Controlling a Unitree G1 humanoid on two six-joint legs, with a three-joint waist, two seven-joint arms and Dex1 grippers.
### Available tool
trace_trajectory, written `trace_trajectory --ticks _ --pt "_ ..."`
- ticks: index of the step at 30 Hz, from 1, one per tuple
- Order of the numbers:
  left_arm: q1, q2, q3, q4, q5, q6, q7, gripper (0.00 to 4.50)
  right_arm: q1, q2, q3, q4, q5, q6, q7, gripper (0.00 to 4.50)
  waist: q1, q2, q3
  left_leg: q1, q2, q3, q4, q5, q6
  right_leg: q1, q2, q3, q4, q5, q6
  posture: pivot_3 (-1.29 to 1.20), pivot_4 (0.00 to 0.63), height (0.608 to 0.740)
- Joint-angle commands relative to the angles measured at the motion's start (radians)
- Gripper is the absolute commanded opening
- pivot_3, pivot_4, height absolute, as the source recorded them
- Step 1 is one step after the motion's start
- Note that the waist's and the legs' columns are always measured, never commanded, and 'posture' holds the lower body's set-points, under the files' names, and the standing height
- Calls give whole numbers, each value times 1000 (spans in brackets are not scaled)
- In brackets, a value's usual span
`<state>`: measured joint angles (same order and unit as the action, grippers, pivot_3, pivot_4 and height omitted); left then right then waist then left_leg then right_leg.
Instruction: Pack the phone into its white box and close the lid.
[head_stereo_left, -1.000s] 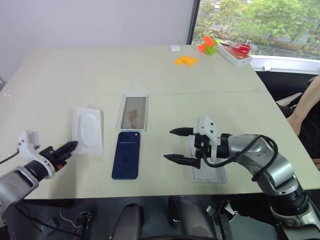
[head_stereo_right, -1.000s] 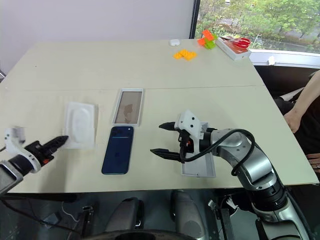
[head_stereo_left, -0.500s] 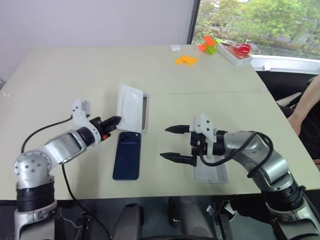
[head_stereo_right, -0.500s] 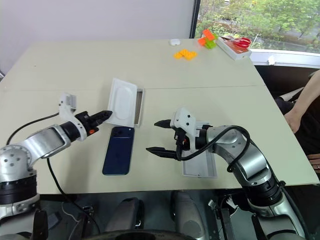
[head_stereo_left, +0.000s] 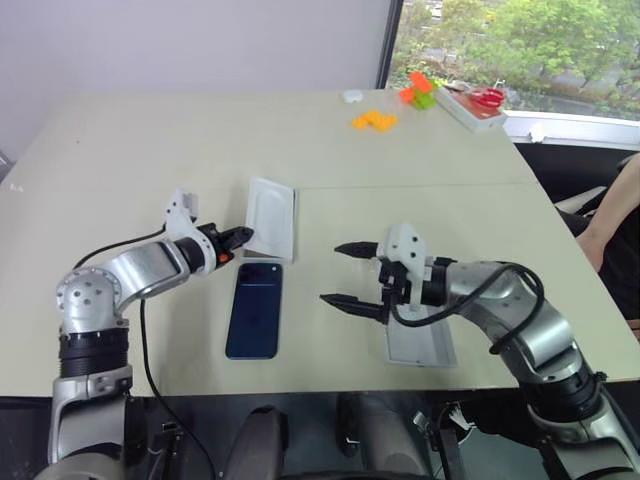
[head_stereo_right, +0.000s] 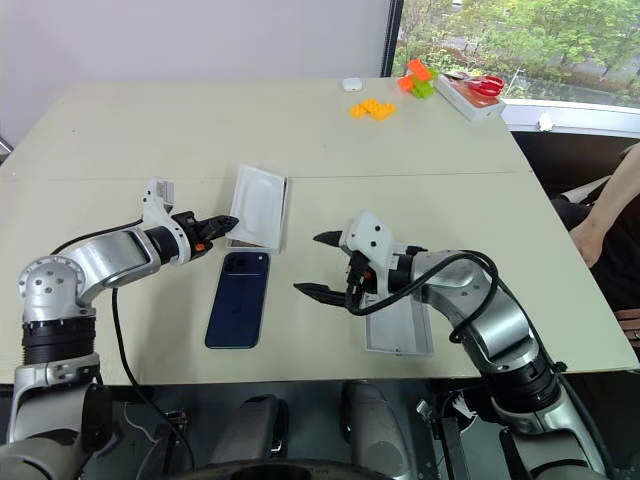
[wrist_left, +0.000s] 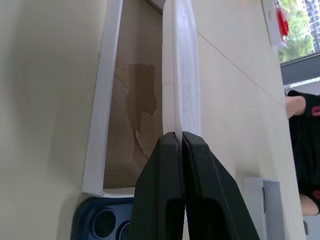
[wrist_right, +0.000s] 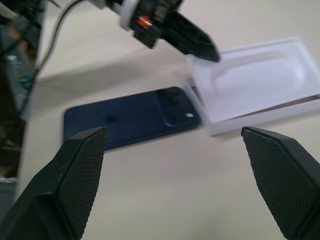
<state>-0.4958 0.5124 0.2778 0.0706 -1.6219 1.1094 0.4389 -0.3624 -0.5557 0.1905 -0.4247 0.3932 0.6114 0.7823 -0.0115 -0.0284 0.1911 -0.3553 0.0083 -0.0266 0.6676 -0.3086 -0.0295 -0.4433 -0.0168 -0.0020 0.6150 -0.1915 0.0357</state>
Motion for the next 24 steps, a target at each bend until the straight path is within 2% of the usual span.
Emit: trace_trajectory --ticks 1,24 --pt "-30 15 4 -5 11 8 -23 50 -12 21 -16 23 -36 -5 -59 4500 0 0 0 0 0 0 0 0 0 0 0 0 0 0 0 0 150 732" --pt "-82 24 31 62 85 53 -84 50 13 32 -16 8 -30 -10 -74 4500 0 0 0 0 0 0 0 0 -1 0 0 0 0 0 0 0 150 732"
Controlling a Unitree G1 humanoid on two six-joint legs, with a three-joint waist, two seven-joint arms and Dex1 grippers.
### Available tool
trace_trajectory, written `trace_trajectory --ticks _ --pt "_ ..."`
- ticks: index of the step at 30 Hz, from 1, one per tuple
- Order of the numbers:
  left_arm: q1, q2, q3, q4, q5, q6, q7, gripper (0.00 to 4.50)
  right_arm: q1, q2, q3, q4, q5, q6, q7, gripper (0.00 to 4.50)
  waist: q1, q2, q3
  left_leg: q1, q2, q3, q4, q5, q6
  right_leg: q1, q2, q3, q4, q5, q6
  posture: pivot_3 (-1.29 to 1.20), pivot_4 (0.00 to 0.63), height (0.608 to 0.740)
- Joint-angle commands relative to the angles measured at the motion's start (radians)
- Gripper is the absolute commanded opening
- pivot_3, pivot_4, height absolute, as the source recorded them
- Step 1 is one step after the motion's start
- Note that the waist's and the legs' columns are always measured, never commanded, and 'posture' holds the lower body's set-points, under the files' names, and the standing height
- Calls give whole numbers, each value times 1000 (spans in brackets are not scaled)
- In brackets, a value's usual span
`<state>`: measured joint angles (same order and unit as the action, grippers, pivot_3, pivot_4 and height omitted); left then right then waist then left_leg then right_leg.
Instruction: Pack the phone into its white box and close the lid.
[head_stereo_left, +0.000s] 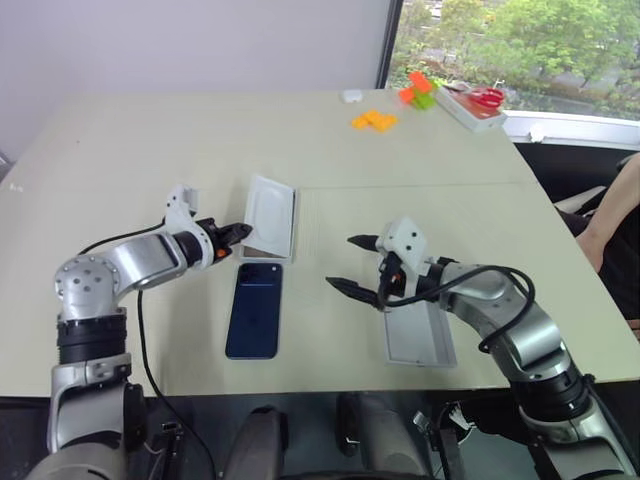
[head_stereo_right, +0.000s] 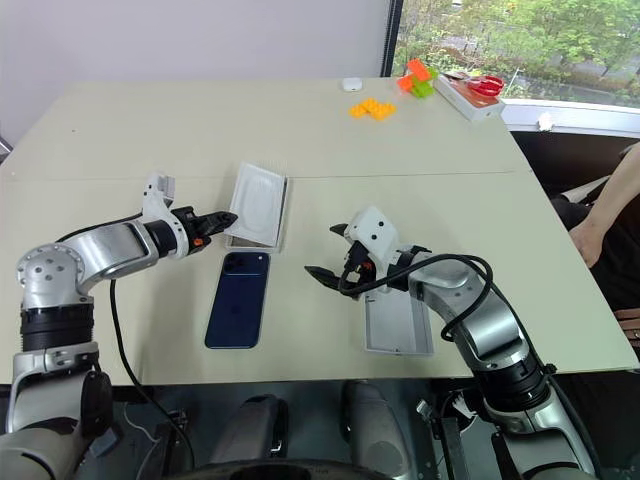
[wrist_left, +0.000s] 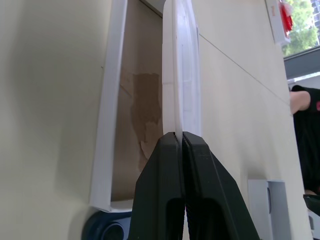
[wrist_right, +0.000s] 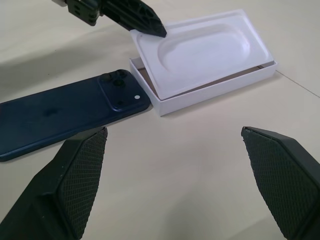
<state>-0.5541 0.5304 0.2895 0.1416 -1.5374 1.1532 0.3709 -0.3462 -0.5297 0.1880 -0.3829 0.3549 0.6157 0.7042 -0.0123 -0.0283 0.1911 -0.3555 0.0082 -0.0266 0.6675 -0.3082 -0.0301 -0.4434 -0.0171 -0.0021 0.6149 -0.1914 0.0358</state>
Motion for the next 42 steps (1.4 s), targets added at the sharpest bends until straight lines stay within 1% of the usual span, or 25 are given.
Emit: trace_trajectory --ticks 1,17,19,20,21,27,28,31,36,39,41,42 --pt "-25 4 21 -10 -1 11 -16 50 -3 6 -15 -35 9 -14 5 4500 1 0 0 0 0 0 0 0 0 0 0 0 0 0 0 0 150 732" --pt "-52 3 17 34 57 54 -67 50 10 3 -16 -57 11 -6 3 4500 0 0 0 0 0 0 0 0 0 0 0 0 0 0 0 0 150 732" --pt "-56 4 20 39 66 59 -78 668 11 2 -16 -58 10 -6 3 4500 0 0 0 0 0 0 0 0 0 0 0 0 0 0 0 0 150 732" --pt "-57 4 21 38 70 60 -83 907 12 2 -16 -58 10 -6 4 4500 0 0 0 0 0 0 0 0 0 0 0 0 0 0 0 0 150 732" --pt "-59 3 22 38 75 63 -90 1346 11 3 -15 -58 10 -6 4 4500 0 0 0 0 0 0 0 0 0 0 0 0 0 0 0 0 150 732" --pt "-58 9 35 10 78 76 -120 4357 6 6 -12 -54 10 -9 7 4500 0 0 0 0 0 0 0 0 0 0 0 0 0 0 0 0 150 732" --pt "-57 15 38 3 77 79 -128 4439 5 7 -11 -53 10 -10 7 4500 0 0 0 0 0 0 0 0 0 0 0 0 0 0 0 0 150 732" --pt "-50 42 59 -22 80 85 -153 4439 3 10 -8 -52 9 -12 8 4500 -2 0 0 0 0 0 0 0 0 0 0 0 0 0 0 0 150 732" --pt "-16 127 91 -88 126 72 -248 4439 -12 26 -5 -40 7 -12 0 4500 -3 0 0 0 0 0 0 0 0 0 0 0 0 -1 2 0 150 732" --pt "24 177 103 -135 230 -5 -333 4439 -33 53 1 -18 0 -3 -18 4500 -5 0 0 0 1 0 -1 0 0 -1 0 0 0 -3 2 0 150 732" --pt "47 196 91 -154 321 -66 -375 4500 -53 74 4 2 -1 11 -30 3958 -3 0 0 0 1 0 -1 0 0 -1 0 0 0 -4 0 0 150 732" --pt "69 194 89 -175 384 -130 -397 4500 -73 91 11 22 -8 20 -45 3597 -2 0 0 0 1 0 -1 0 0 -1 0 0 0 -4 0 0 150 732"
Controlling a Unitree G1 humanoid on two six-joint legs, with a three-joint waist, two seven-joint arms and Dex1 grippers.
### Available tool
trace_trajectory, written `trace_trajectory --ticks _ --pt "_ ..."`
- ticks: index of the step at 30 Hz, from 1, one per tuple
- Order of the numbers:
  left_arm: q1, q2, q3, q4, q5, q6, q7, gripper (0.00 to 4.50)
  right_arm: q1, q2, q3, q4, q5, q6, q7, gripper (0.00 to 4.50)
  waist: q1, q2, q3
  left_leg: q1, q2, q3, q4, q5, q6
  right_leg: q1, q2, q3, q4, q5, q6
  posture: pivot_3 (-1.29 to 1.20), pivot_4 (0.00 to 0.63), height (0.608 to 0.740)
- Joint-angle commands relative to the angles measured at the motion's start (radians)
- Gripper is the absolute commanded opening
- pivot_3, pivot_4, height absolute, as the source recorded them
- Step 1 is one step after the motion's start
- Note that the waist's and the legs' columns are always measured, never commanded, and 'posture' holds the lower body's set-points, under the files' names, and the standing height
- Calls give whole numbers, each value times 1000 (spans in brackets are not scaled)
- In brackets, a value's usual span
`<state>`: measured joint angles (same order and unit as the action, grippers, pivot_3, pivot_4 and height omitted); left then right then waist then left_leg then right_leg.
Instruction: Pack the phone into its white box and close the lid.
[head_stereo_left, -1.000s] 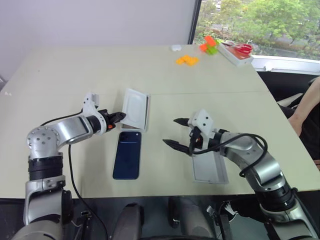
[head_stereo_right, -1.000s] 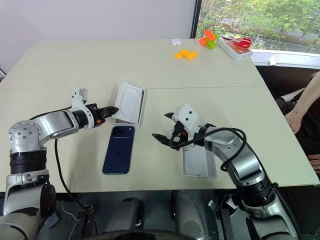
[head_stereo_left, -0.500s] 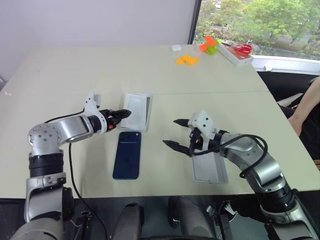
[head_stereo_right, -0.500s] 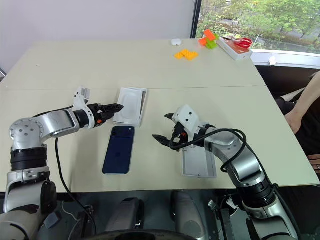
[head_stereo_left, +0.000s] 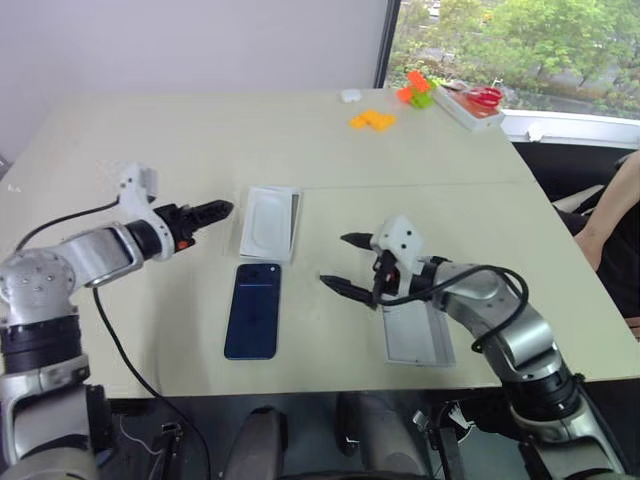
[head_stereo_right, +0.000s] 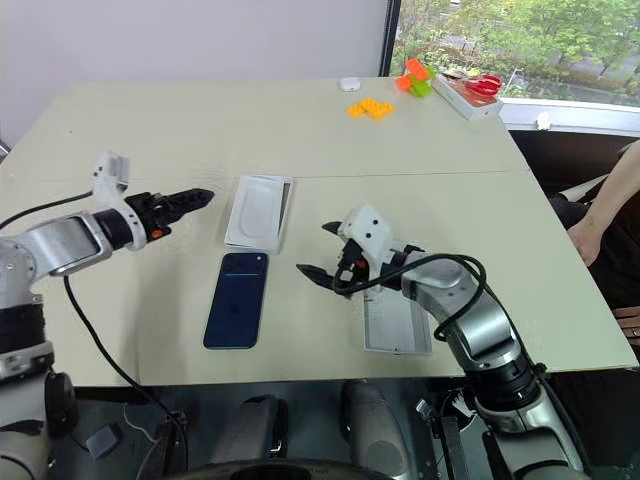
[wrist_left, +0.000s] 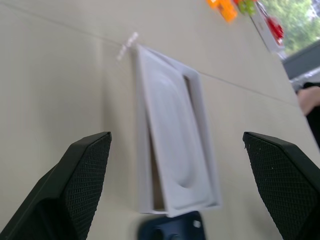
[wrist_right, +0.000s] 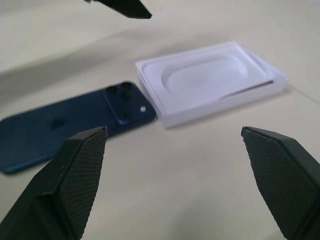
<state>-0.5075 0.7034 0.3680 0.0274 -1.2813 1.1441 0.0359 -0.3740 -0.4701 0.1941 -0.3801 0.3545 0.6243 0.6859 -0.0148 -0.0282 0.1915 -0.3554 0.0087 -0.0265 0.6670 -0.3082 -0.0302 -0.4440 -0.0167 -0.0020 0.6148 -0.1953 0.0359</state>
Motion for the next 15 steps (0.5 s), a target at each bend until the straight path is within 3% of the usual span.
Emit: trace_trajectory --ticks 1,7,15 --pt "38 18 10 -76 173 -166 -79 4500 -59 43 10 32 -14 17 -36 3106 1 0 0 0 0 0 0 0 0 0 0 0 0 0 0 0 150 732" --pt "151 19 -53 -123 422 -352 -205 4500 -184 125 71 135 -67 49 -80 102 1 0 0 -1 0 0 0 0 0 0 -1 0 -1 2 -4 0 150 732" --pt "357 62 -68 -152 616 -538 -447 4500 -476 357 180 532 -247 -15 -205 37 -8 1 1 -2 4 2 -2 0 0 -4 2 1 0 3 -5 0 150 732"
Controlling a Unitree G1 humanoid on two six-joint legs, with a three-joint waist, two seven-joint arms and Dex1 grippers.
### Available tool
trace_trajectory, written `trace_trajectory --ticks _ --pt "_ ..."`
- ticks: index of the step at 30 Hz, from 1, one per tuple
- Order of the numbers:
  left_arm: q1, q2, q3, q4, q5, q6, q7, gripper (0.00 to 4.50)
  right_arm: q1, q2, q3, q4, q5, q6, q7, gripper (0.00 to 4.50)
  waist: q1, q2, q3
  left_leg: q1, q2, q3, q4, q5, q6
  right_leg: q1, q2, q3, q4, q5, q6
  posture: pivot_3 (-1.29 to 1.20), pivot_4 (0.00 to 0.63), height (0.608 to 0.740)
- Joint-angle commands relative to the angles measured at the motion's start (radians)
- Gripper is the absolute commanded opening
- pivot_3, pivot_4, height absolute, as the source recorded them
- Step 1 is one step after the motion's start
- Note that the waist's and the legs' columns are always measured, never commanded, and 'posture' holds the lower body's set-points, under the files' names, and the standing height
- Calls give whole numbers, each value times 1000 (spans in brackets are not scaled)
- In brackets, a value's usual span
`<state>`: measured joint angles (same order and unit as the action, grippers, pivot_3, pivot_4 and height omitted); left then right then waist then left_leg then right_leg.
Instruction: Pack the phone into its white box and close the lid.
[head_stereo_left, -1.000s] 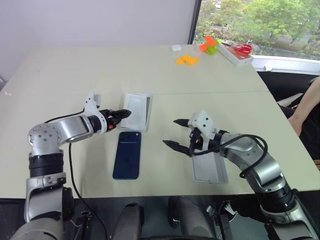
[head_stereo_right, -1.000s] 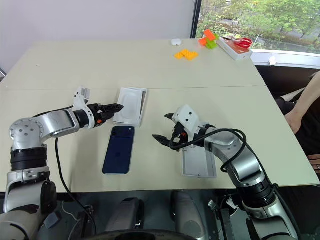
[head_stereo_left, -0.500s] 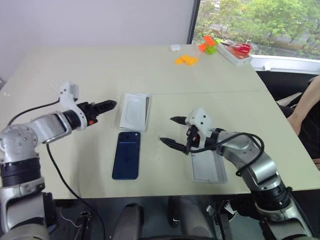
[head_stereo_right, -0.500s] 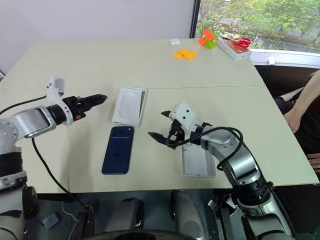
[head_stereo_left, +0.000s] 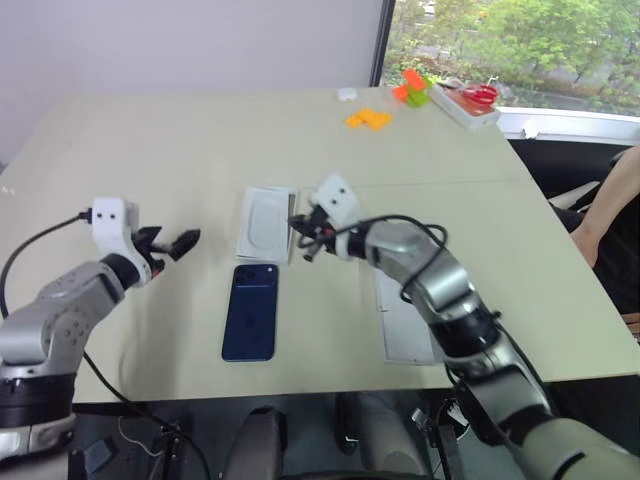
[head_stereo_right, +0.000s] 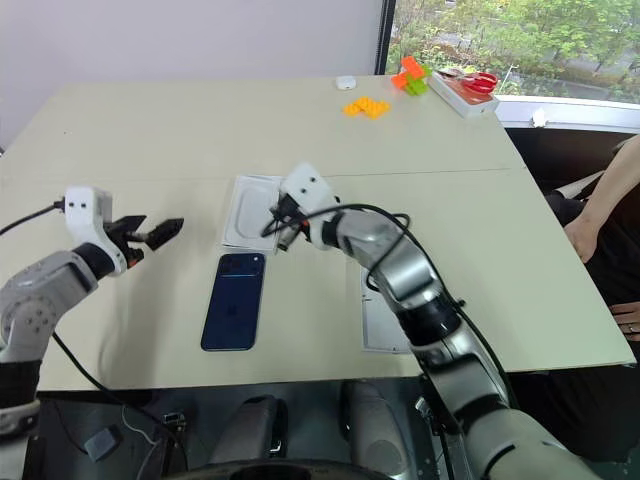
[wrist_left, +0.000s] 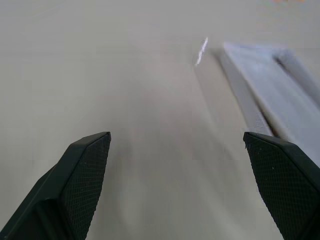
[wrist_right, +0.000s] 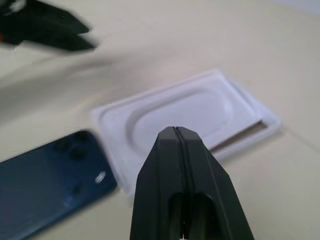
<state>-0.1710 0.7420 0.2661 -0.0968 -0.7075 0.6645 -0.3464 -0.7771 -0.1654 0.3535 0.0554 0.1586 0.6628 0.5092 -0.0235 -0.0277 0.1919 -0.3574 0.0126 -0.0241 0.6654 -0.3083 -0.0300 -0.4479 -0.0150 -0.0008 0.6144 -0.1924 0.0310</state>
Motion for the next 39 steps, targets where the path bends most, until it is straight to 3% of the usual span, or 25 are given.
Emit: trace_trajectory --ticks 1,9,17,32,39 --pt "39 23 47 -30 48 -64 -78 4500 -113 83 34 164 -71 -69 -33 37 3 0 0 -1 0 0 -1 0 0 -1 0 0 0 0 0 0 150 732" --pt "141 2 114 -125 49 -63 -147 4500 -290 237 49 579 -186 -88 -108 37 4 0 0 -4 2 -1 -1 0 0 -5 -3 0 0 2 1 0 150 732" --pt "179 -33 137 -176 44 -45 -149 4500 -301 246 31 669 -251 -31 -158 37 2 0 0 -16 -3 -2 0 0 0 -16 -11 -1 3 3 2 0 150 732" --pt "112 -50 107 -122 80 -42 -174 4500 -234 189 55 439 -339 164 -164 37 3 0 0 -15 -3 -3 2 0 0 -15 -10 -3 4 4 2 0 150 732" --pt "95 -65 99 -124 87 -38 -181 4500 -205 218 -6 268 -290 180 -157 37 1 0 0 -15 -3 -3 2 0 0 -15 -10 -3 4 4 2 0 150 732"
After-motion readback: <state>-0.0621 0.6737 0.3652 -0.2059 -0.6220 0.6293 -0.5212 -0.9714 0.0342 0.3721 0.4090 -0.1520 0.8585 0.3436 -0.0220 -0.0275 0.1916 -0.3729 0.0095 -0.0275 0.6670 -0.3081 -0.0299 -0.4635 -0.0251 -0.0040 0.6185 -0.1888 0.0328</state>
